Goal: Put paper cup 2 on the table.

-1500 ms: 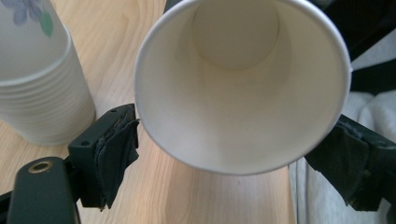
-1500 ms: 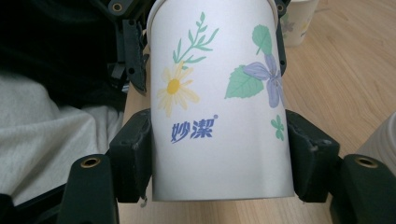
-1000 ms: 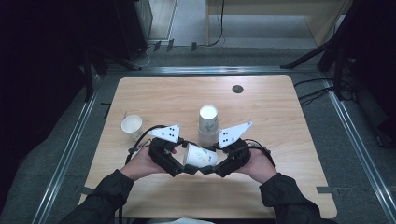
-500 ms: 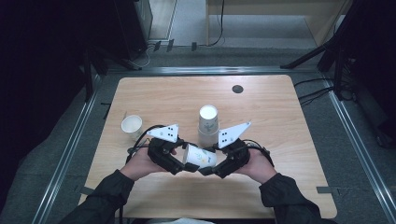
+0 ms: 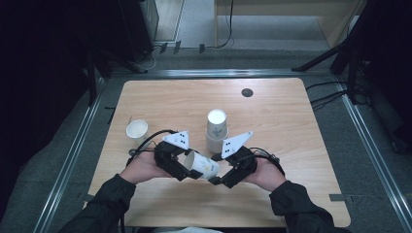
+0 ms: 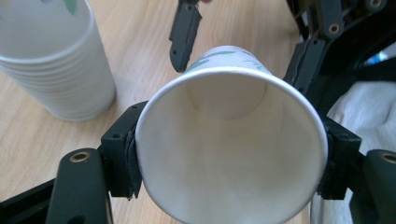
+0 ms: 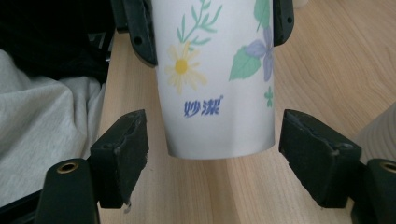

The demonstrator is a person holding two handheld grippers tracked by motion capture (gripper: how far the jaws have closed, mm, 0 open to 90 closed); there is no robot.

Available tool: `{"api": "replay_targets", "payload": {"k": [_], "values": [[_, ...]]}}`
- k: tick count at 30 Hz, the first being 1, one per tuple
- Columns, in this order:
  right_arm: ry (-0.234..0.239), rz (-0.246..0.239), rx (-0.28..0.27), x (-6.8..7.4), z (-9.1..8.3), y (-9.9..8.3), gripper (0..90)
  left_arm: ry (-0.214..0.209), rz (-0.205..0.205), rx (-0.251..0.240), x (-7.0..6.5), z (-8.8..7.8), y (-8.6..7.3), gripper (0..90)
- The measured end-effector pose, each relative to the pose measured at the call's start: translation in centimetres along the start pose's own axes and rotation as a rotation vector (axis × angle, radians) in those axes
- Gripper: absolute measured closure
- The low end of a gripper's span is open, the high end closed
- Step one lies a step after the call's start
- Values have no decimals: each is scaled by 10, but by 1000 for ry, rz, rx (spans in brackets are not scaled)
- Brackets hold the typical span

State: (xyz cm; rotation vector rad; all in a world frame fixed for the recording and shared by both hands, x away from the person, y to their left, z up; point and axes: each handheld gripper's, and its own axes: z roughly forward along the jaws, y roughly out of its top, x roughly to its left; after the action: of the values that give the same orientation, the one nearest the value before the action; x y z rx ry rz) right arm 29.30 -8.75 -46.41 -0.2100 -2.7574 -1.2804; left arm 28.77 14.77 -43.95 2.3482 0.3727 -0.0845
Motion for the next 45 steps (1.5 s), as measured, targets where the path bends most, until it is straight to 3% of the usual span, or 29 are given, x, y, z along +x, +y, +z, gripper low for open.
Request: {"api": "replay_targets", "payload": {"k": [5,13,20,26,33,38,45], "values": [[0,-16,17,1,8,0,255,11,21,79,-4,8,1,267],[19,-50,57,6,22,1,286,20,49,150,-9,12,3,266],[20,-63,87,7,34,1,291,15,70,174,-14,17,5,264],[26,-82,101,9,37,2,348,14,78,180,-14,19,4,257],[17,-83,86,9,33,3,344,1,92,114,-12,14,3,207],[-1,-75,50,8,24,4,344,-8,63,40,-10,7,4,129],[-10,-60,-13,4,10,5,344,-14,37,-69,-7,0,4,126]]}}
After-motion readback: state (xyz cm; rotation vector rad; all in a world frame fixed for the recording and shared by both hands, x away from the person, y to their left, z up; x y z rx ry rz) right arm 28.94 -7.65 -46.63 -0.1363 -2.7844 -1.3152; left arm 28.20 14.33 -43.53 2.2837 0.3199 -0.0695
